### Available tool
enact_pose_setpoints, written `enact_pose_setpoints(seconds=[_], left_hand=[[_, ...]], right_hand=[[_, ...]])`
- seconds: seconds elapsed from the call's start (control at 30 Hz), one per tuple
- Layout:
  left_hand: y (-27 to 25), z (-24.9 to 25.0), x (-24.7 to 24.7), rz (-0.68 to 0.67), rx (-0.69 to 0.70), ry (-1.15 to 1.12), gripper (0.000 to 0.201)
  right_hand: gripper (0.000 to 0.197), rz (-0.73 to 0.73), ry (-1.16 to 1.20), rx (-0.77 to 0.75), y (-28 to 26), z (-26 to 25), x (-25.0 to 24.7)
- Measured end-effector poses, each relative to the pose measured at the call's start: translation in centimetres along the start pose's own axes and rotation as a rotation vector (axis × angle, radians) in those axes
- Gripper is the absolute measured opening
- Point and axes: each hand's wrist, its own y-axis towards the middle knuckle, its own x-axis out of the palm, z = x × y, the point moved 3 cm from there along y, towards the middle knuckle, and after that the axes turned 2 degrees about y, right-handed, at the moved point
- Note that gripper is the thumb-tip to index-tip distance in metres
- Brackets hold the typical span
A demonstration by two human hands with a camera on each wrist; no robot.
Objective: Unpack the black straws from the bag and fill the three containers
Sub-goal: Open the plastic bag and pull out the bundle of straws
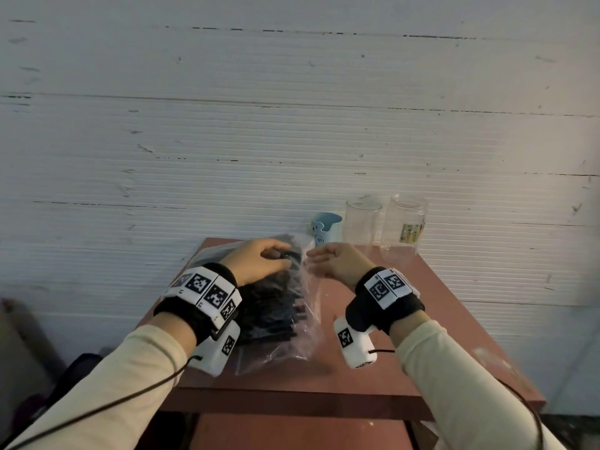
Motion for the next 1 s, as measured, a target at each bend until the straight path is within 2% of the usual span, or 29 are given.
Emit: enact_pose_setpoints(seconds=[0.13,0.27,0.33,0.47,0.63,0.7,0.8,0.9,1.0], left_hand=[[0.2,1.9,-0.1,0.052,0.046,-0.04,0.04],[0.3,2.5,0.3,0.031,0.045,-0.052,0.056],[0.4,2.2,0.4,0.039,0.04,-0.068,0.055],[0.4,1.5,0.9,0.016,0.012,-0.119,0.041],[0.4,-0.1,0.2,0.04,-0.036,-0.261,0.034],[0.2,-0.2,-0.2,0.077,-0.036,-0.359,0.033],[-0.2,0.5,-1.1,0.091,-0.015,-0.518,0.032],[-0.6,0.9,-2.0,0.114,0.01,-0.609,0.033],[-0.7,0.4,-2.6,0.134,0.013,-0.679,0.034]], right_hand=[[0.03,-0.012,0.07,-0.138,-0.5,-1.5,0.4],[0.037,-0.082,0.216,-0.167,-0.9,-2.0,1.2],[0.039,-0.12,0.232,-0.162,-1.1,-2.0,1.4],[0.034,-0.176,0.232,-0.102,-1.7,-1.4,1.7],[0.017,-0.087,0.18,-0.007,-1.5,-0.4,0.9],[0.024,-0.09,0.124,0.087,-1.4,0.4,0.9],[0.05,-0.184,0.074,0.206,-1.5,1.3,1.7],[0.064,-0.286,0.163,0.216,-1.6,0.9,2.9],[0.06,-0.236,0.21,0.145,-1.3,0.2,3.4]])
